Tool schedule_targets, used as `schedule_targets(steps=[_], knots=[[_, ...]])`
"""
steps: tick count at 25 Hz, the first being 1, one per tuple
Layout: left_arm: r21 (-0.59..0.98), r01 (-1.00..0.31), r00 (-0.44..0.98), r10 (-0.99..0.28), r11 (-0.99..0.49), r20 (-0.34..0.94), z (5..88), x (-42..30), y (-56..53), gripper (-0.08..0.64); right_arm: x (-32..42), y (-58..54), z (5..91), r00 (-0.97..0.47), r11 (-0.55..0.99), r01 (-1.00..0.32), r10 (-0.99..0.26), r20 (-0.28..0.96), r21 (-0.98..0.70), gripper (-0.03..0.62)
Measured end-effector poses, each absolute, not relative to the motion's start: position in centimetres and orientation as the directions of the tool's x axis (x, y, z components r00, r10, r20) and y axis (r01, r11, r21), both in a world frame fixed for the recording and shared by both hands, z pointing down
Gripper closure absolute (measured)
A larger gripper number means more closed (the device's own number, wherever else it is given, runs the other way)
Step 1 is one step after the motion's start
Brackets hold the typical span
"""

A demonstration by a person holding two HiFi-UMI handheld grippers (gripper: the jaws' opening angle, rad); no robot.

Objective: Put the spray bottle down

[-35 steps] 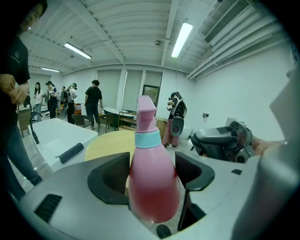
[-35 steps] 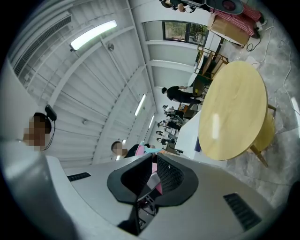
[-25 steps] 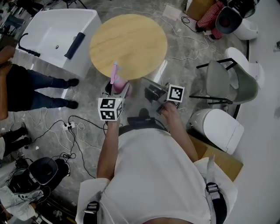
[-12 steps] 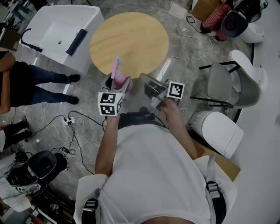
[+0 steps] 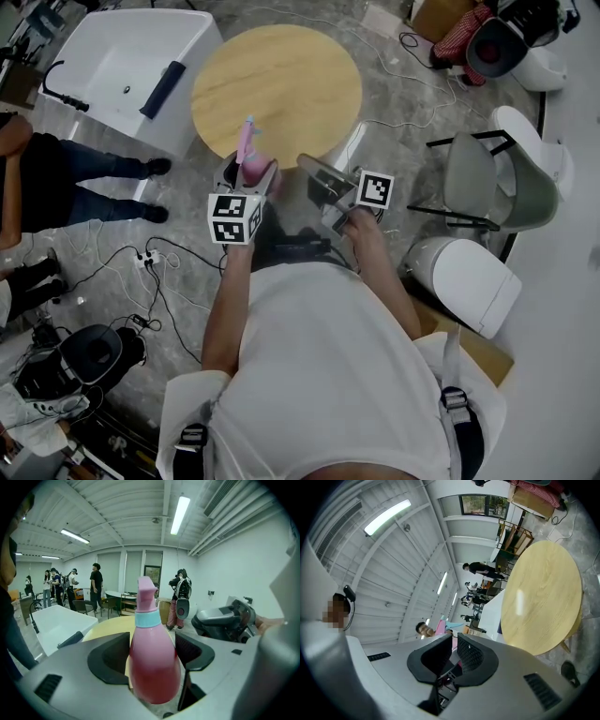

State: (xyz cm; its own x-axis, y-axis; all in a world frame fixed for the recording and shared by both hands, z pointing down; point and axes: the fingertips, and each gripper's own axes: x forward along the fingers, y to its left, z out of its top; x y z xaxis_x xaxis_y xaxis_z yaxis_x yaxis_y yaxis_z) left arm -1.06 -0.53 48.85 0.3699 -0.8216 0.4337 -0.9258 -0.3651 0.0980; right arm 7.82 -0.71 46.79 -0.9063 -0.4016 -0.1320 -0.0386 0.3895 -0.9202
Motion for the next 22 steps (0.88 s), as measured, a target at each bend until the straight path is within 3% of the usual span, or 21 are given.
schedule_targets(steps=[22], knots=[[0.159, -0.884, 0.465, -0.794, -0.439, 0.393, 50.2, -6.2, -14.1, 0.255, 2.2, -12.8, 47.9, -0.884, 0.355, -0.172, -0.467, -0.015, -0.919, 0.569]])
